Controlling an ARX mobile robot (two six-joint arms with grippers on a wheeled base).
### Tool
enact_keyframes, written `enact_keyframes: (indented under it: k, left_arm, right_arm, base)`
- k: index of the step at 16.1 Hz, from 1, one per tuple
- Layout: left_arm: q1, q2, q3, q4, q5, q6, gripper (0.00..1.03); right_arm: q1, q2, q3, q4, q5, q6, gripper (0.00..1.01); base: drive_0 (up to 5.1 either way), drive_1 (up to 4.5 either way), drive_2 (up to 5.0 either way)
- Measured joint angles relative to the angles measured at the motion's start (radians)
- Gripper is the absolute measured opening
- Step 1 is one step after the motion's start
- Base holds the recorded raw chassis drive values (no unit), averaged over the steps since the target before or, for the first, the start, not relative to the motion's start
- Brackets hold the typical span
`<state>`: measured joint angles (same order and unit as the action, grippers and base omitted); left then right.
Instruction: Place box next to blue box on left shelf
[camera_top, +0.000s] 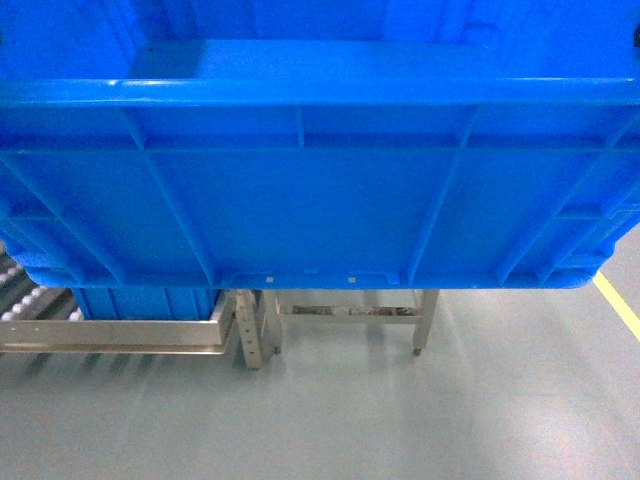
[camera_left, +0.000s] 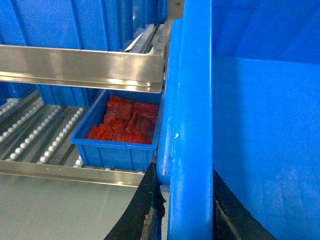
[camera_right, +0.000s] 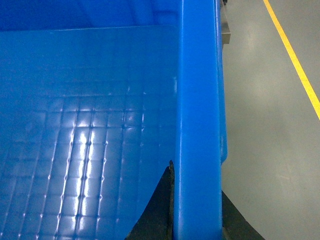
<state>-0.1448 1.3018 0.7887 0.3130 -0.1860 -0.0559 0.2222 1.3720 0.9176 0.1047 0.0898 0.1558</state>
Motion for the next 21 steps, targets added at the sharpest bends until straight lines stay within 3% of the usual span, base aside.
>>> enact_keyframes:
  k: [21]
  left_arm:
    - [0.0,-0.002,0.0,-0.003,-0.001,0.0,0.15]
  right_arm:
    - [0.0,0.0,0.0,-0.001,-0.002,0.0,0.07]
  base:
    - [-5.0,2.42,2.4]
